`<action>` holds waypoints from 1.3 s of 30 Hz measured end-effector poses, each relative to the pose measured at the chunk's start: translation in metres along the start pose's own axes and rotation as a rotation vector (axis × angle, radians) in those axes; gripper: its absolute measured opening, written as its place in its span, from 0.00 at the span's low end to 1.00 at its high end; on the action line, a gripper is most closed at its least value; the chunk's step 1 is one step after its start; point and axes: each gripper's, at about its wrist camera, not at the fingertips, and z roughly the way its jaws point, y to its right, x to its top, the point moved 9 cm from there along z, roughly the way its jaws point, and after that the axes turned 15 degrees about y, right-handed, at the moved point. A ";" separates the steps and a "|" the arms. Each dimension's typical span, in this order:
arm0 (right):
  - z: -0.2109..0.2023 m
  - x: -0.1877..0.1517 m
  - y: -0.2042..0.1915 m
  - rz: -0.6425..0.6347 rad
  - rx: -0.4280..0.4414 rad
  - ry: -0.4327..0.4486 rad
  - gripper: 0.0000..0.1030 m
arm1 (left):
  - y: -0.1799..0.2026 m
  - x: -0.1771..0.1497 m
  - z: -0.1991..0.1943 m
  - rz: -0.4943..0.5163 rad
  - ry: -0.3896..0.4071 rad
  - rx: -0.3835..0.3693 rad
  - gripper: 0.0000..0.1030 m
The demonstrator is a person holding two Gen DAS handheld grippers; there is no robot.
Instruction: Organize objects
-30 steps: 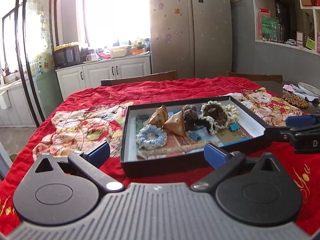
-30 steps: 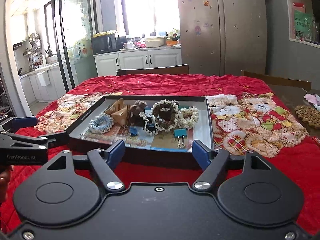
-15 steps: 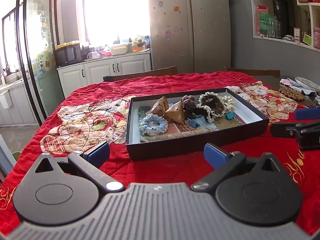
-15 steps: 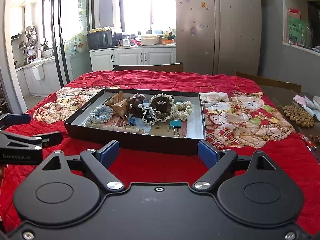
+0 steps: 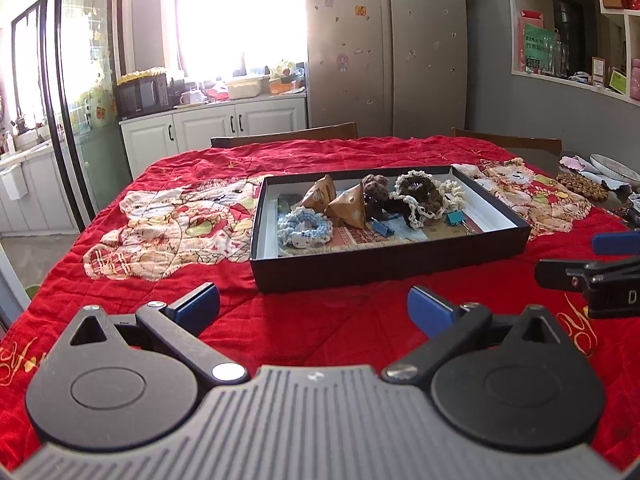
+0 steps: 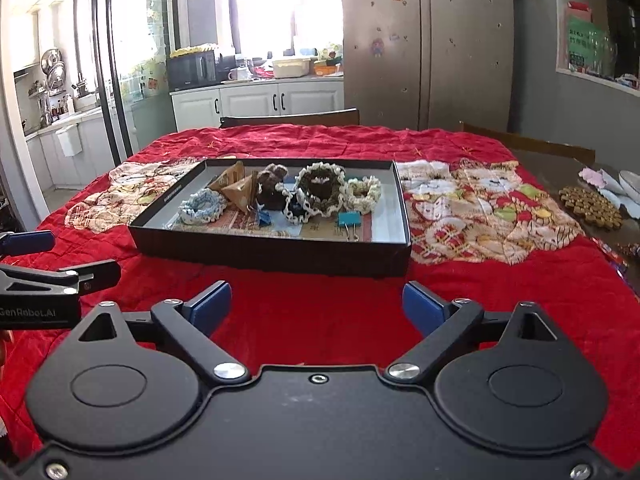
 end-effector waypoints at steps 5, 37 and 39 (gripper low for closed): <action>-0.001 -0.004 0.001 0.010 -0.008 -0.008 0.92 | -0.002 -0.003 -0.001 -0.011 -0.006 0.011 1.00; 0.001 -0.010 -0.003 0.015 0.002 -0.033 0.94 | -0.002 -0.004 -0.004 -0.019 -0.003 0.016 1.00; 0.001 -0.011 -0.003 0.014 0.002 -0.034 0.94 | -0.002 -0.004 -0.004 -0.019 -0.007 0.010 1.00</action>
